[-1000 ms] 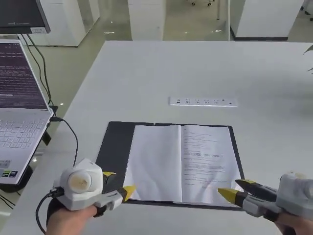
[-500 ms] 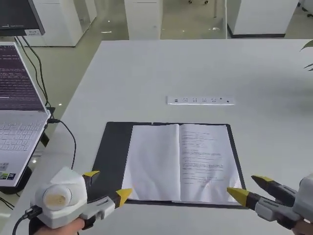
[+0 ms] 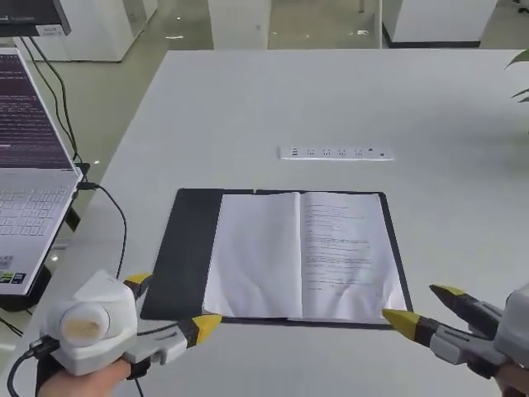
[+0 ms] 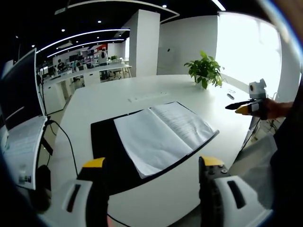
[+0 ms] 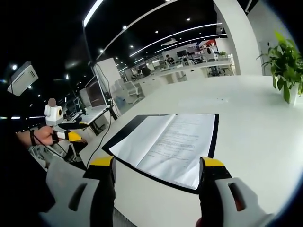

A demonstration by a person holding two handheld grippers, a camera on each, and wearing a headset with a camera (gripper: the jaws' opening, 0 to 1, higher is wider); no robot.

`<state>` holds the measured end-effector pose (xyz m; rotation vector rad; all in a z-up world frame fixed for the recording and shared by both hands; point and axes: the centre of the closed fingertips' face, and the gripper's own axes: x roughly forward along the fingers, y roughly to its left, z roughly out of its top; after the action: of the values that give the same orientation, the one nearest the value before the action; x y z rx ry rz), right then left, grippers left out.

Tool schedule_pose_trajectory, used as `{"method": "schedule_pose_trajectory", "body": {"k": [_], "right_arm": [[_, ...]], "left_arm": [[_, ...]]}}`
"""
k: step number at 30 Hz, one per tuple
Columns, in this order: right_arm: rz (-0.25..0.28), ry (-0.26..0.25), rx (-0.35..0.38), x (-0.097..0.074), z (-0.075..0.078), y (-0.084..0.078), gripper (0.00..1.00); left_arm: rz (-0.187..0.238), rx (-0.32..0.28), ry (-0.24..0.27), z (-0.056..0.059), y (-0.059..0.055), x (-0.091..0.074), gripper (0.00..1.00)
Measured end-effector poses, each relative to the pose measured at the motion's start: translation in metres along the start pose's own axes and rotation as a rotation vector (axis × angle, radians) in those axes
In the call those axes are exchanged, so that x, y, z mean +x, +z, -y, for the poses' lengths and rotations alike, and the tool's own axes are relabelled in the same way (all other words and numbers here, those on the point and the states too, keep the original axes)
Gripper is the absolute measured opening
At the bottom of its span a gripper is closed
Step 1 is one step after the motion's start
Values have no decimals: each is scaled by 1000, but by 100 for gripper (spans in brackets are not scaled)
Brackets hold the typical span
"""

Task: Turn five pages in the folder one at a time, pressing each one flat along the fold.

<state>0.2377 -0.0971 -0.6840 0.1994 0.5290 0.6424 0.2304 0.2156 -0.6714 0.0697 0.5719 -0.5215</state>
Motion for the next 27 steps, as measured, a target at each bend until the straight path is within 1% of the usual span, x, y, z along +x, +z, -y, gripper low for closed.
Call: {"method": "schedule_pose_trajectory", "body": {"k": [4,7,8,11,14,17,19,20,23,26,27], "right_arm": [[15,-17,16,-5,0,0,72],[15,-26,16,-9,0,-2,72],[13,-32,16,-10,0,-3,72],[15,-43,30,-13,1,-5,73],[19,-45,38,-15,-2,-6,73],[11,-48,41,-17,-4,-10,73],[9,-45,46,-18,-5,-12,73],[9,-45,47,-19,-5,-12,73],[14,-40,51,-21,-8,-13,73],[6,-39,42,-22,-9,-15,74],[5,-39,42,-22,-9,-15,74]], "left_arm": [[-9,17,-14,1,4,5,78],[1,14,-28,3,10,9,78],[4,14,-33,5,13,11,77],[-5,32,-53,9,14,17,77],[-10,39,-81,17,16,23,76],[-32,72,-113,26,15,31,76],[-35,81,-130,31,16,35,75],[-35,86,-141,34,16,40,75],[-61,113,-179,44,13,51,74],[-72,143,-213,54,16,59,74],[-71,151,-226,58,18,63,74]]}}
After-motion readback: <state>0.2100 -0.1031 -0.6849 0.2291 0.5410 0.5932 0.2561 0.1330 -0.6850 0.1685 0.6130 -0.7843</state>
